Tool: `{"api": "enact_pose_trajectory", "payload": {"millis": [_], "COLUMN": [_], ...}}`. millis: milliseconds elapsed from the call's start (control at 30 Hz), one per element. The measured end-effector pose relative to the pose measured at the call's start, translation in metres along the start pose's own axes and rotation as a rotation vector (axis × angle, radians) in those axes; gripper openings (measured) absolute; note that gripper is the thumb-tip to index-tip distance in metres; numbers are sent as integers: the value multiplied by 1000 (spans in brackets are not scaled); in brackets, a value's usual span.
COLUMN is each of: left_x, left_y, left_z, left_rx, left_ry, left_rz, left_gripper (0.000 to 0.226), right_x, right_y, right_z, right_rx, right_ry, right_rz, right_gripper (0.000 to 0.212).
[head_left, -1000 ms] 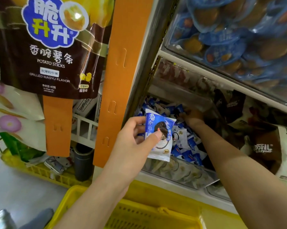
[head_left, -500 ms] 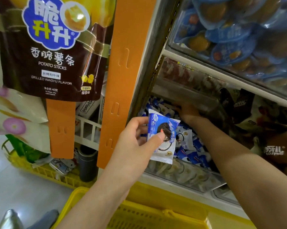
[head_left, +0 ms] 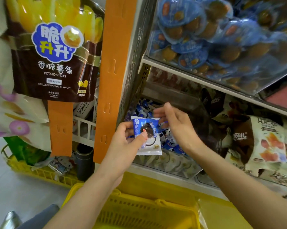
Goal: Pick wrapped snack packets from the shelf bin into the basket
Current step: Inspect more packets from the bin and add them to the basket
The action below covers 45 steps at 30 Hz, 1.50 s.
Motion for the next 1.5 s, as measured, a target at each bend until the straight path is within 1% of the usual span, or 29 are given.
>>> {"api": "enact_pose_trajectory", "payload": {"millis": [67,100,133,233,367,467,600,667,733,767,833,867,900,967,1000,1067,1100,1133,1167,1267,1367,1500], "left_x": [-1,-1,-2,-1,-1,2,6,8,11,12,16,18,19,21,21,20,20,21,22,20,16,13], "left_y": [-3,-4,-6,-13,-20,-22,-21,-21,-20,-20,-23,-25,-26,-28,-28,-30,-32,-35,-38,-44,-43,-42], "left_z": [-2,-2,-2,-3,-4,-7,-13,-16,-18,-21,-23,-22,-22,-19,-18,-15,-14,-13,-12,-10,-4,-1], "left_rx": [-7,-5,1,25,53,55,53,32,-29,-99,-261,-288,-269,-147,-50,156,228,282,325,403,442,437], "left_ry": [6,10,22,95,114,143,155,138,140,129,34,-17,-37,14,81,219,275,315,339,361,395,396], "left_rz": [-9,-23,-41,-87,-98,-92,-87,-86,-106,-143,-229,-253,-257,-205,-158,-72,-50,-43,-47,-42,-28,-56], "left_gripper": [33,33,33,36,17,16,15,17,25,33,47,48,44,32,26,20,18,17,16,11,7,6], "right_x": [2,2,1,-5,-6,-6,-4,-3,-5,-8,-14,-17,-18,-19,-18,-14,-12,-11,-10,-13,-15,-19], "right_y": [-23,-30,-35,-48,-68,-79,-88,-90,-88,-86,-82,-82,-82,-85,-87,-91,-93,-94,-94,-94,-92,-91], "right_z": [-7,-7,-7,-4,-1,2,7,10,14,16,20,23,24,25,23,21,21,20,20,18,18,15], "right_rx": [27,56,96,220,211,152,-17,-57,-16,35,185,254,302,336,332,331,340,350,355,334,305,244], "right_ry": [44,65,86,130,175,170,-10,-38,4,46,179,261,336,418,414,365,342,327,316,314,340,362], "right_rz": [-109,-135,-142,-138,-180,-104,73,122,138,161,222,228,214,147,95,-9,-40,-57,-61,-85,-144,-170], "right_gripper": [18,11,11,20,16,17,17,17,15,13,8,9,12,22,33,66,77,81,79,62,48,40]}}
Point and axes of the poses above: each hand's wrist, its own y-axis towards the middle knuckle, its own x-axis out of the palm, z = x × y, the point moved 2 cm from there along y, towards the middle knuckle, and after that the axes turned 9 degrees about z, right-handed, at the moved point
